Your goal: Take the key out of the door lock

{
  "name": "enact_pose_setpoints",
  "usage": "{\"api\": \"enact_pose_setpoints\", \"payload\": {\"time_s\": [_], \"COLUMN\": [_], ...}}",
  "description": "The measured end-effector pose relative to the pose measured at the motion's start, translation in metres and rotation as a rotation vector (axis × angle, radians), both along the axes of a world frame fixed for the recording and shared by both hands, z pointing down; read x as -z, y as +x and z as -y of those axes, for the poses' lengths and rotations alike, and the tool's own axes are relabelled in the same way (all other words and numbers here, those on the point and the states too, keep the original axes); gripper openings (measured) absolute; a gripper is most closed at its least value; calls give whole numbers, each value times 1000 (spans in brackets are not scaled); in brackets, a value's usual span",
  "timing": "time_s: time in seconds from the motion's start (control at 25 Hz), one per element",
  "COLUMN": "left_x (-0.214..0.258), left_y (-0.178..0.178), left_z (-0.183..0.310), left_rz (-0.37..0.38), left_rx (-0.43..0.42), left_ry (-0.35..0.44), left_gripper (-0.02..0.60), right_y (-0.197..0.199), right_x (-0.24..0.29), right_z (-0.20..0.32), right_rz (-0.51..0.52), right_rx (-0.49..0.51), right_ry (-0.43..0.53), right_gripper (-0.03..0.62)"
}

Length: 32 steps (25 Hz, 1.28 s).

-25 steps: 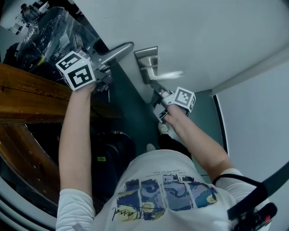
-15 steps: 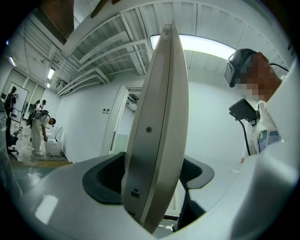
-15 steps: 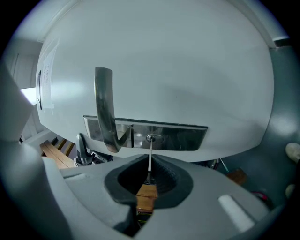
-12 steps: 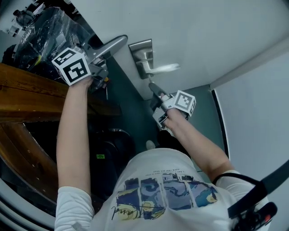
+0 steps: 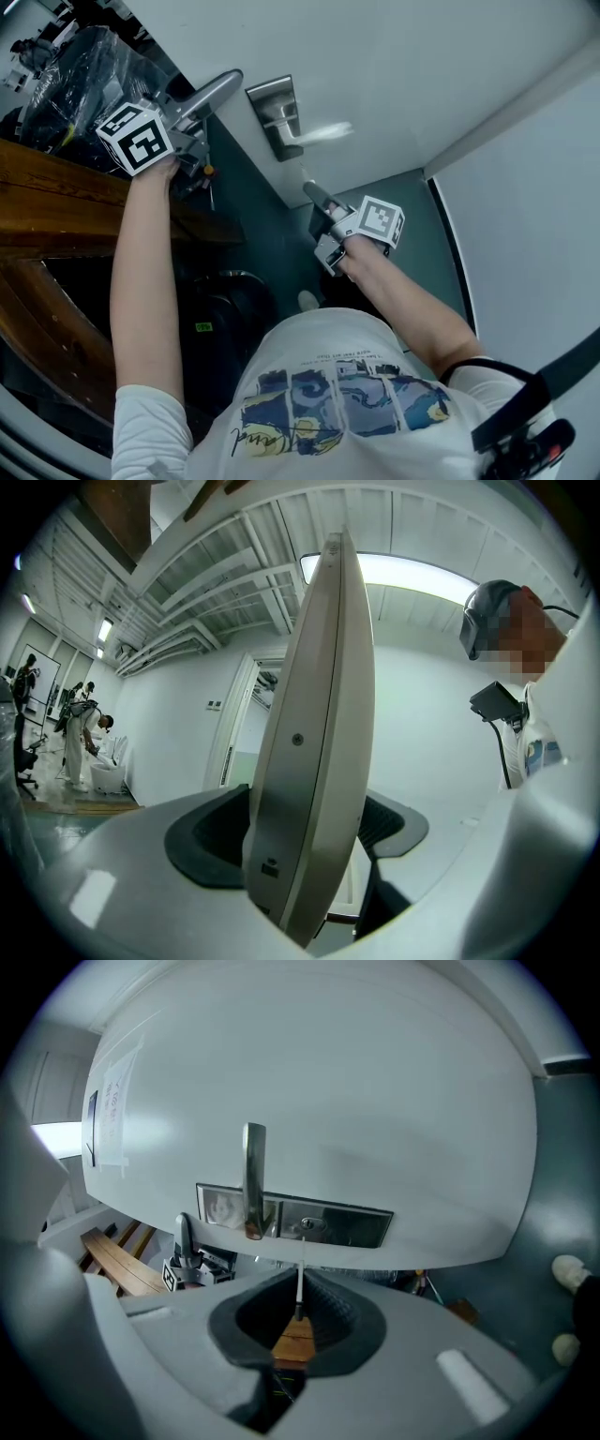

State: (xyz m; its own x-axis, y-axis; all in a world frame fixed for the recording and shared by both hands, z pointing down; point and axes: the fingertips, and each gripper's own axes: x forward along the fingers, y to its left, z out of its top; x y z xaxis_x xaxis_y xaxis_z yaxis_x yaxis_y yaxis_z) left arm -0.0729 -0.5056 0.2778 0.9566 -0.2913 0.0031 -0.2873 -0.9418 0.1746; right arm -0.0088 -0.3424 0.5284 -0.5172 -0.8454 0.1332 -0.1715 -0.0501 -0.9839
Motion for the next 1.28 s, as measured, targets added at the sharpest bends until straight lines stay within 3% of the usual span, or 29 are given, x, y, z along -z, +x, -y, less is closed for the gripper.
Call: {"api": "enact_pose_setpoints", "payload": {"time_s": [0.56, 0.84, 1.0, 1.28], "left_x": [-1, 3, 1, -30], "left_y": [-7, -40, -62, -72], "left_z": [1, -5, -29, -102], "left_rz": [11, 18, 7, 120], "left_rx": [63, 221, 306, 356], "left_ry": [9, 38, 31, 13], "left_gripper": [351, 356, 350, 336], "right_y": [0, 9, 19, 22], "right_x": [35, 43, 50, 76], "right_z": [-36, -55, -63, -68], "right_rz": [-107, -199, -266, -373], "right_rx": [62, 93, 111, 162], "right_ry": [145, 178, 204, 292], "right_gripper": [23, 23, 23, 23]}}
